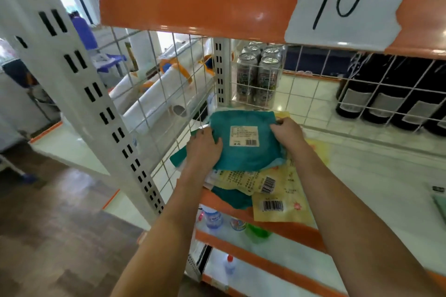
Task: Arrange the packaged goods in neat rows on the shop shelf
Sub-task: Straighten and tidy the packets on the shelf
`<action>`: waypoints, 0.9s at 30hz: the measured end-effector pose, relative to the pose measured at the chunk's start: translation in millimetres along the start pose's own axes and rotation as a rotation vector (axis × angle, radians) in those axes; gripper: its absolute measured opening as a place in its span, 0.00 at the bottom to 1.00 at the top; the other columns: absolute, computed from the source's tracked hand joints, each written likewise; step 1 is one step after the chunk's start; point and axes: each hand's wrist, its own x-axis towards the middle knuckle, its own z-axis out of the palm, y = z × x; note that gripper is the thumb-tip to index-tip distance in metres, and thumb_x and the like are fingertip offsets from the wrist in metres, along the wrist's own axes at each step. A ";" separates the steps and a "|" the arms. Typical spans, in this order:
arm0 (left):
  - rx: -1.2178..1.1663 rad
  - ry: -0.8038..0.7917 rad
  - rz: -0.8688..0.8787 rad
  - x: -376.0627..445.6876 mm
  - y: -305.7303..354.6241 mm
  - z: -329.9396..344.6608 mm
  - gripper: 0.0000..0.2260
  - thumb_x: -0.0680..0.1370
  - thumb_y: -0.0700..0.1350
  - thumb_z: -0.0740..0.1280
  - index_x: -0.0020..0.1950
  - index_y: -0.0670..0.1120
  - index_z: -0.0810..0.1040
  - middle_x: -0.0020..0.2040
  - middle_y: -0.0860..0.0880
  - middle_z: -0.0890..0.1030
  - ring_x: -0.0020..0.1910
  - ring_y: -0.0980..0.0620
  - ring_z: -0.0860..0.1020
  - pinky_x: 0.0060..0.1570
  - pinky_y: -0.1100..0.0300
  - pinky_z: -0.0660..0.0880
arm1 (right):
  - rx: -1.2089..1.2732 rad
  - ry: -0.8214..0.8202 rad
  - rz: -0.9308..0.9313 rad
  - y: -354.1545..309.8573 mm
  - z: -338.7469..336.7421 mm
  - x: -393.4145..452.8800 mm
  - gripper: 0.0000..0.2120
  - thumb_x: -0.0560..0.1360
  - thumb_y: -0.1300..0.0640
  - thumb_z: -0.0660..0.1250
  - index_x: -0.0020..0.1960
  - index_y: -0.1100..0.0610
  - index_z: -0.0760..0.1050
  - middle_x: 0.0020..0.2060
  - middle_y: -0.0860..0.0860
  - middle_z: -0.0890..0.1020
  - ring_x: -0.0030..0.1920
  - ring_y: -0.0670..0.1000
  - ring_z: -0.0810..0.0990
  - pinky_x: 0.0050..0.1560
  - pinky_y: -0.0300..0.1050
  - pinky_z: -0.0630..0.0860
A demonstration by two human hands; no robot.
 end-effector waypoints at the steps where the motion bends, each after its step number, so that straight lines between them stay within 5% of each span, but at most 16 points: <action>1: -0.008 -0.001 0.004 0.1 -1.1 0.0 0.18 0.80 0.49 0.58 0.67 0.42 0.69 0.64 0.42 0.74 0.61 0.41 0.72 0.61 0.48 0.70 | 0.008 0.001 0.012 -0.6 0.0 -1.2 0.16 0.76 0.56 0.61 0.61 0.62 0.73 0.55 0.58 0.79 0.51 0.57 0.76 0.44 0.43 0.68; 4: -0.021 -0.021 -0.007 0.7 -3.9 -0.5 0.19 0.80 0.49 0.58 0.68 0.42 0.68 0.66 0.41 0.72 0.63 0.41 0.71 0.61 0.48 0.69 | 0.037 -0.018 0.068 -2.8 -1.5 -4.8 0.14 0.76 0.57 0.61 0.56 0.64 0.76 0.51 0.59 0.80 0.45 0.55 0.75 0.40 0.44 0.69; 9: -0.052 -0.028 0.001 3.1 -4.2 -0.7 0.18 0.80 0.49 0.58 0.66 0.41 0.69 0.62 0.40 0.74 0.60 0.41 0.72 0.59 0.47 0.71 | 0.237 -0.029 0.187 -4.6 -4.3 -5.3 0.13 0.75 0.57 0.63 0.55 0.65 0.74 0.52 0.59 0.80 0.51 0.58 0.79 0.55 0.52 0.77; 16: -0.097 -0.022 0.007 1.7 -7.1 -0.6 0.19 0.80 0.50 0.59 0.68 0.42 0.68 0.64 0.42 0.73 0.62 0.42 0.71 0.61 0.48 0.69 | 0.585 -0.114 0.221 -13.8 3.2 -12.2 0.11 0.76 0.60 0.66 0.57 0.63 0.73 0.53 0.58 0.81 0.50 0.57 0.80 0.50 0.50 0.77; 22: -0.147 -0.045 -0.001 -0.7 -7.4 -3.1 0.20 0.80 0.50 0.59 0.70 0.44 0.66 0.66 0.42 0.72 0.64 0.42 0.69 0.63 0.47 0.68 | 0.680 -0.155 0.223 -9.9 5.7 -15.5 0.03 0.77 0.63 0.65 0.46 0.59 0.72 0.49 0.57 0.80 0.44 0.55 0.79 0.46 0.52 0.76; 27: -0.194 -0.058 0.005 1.4 -8.8 -6.0 0.20 0.80 0.51 0.59 0.71 0.46 0.66 0.66 0.44 0.72 0.64 0.43 0.70 0.63 0.46 0.68 | 0.733 -0.131 0.204 -6.2 0.8 -14.5 0.11 0.77 0.63 0.66 0.59 0.62 0.71 0.53 0.58 0.80 0.48 0.57 0.80 0.44 0.51 0.78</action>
